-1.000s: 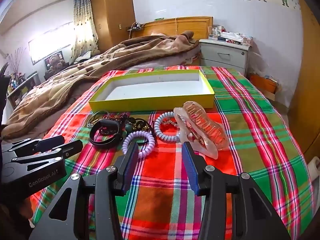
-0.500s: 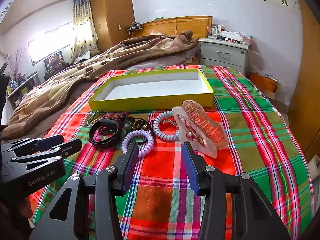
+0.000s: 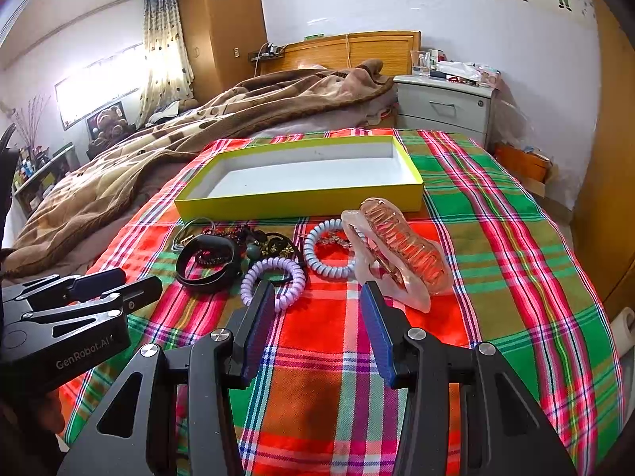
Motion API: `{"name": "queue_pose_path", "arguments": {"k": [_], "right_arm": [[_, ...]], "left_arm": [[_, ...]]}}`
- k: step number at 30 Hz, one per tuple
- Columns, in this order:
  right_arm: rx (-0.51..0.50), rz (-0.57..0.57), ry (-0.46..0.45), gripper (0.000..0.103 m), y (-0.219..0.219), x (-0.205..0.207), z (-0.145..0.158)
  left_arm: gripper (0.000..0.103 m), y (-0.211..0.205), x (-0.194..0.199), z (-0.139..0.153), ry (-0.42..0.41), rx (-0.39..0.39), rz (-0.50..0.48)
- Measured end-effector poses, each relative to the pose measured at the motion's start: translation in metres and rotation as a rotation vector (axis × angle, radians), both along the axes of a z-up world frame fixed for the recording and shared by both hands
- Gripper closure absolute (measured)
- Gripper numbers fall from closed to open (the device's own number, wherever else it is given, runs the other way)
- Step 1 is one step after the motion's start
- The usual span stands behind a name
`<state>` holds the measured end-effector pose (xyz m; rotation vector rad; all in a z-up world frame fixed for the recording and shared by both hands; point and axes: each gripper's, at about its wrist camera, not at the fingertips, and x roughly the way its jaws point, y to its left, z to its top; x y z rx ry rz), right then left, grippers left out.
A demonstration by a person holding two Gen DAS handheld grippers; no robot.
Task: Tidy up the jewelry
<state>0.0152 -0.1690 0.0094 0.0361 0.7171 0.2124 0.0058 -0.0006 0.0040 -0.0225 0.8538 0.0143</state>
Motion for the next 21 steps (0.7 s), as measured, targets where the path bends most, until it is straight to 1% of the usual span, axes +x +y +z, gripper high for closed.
{"name": "queue_pose_path", "arguments": {"k": [21], "right_arm": [[0.000,-0.001,0.000,0.057,0.0002,0.0003,-0.0006]], "left_arm": [[0.056,0.0014,0.0017,-0.0016,0.004,-0.003,0.002]]}}
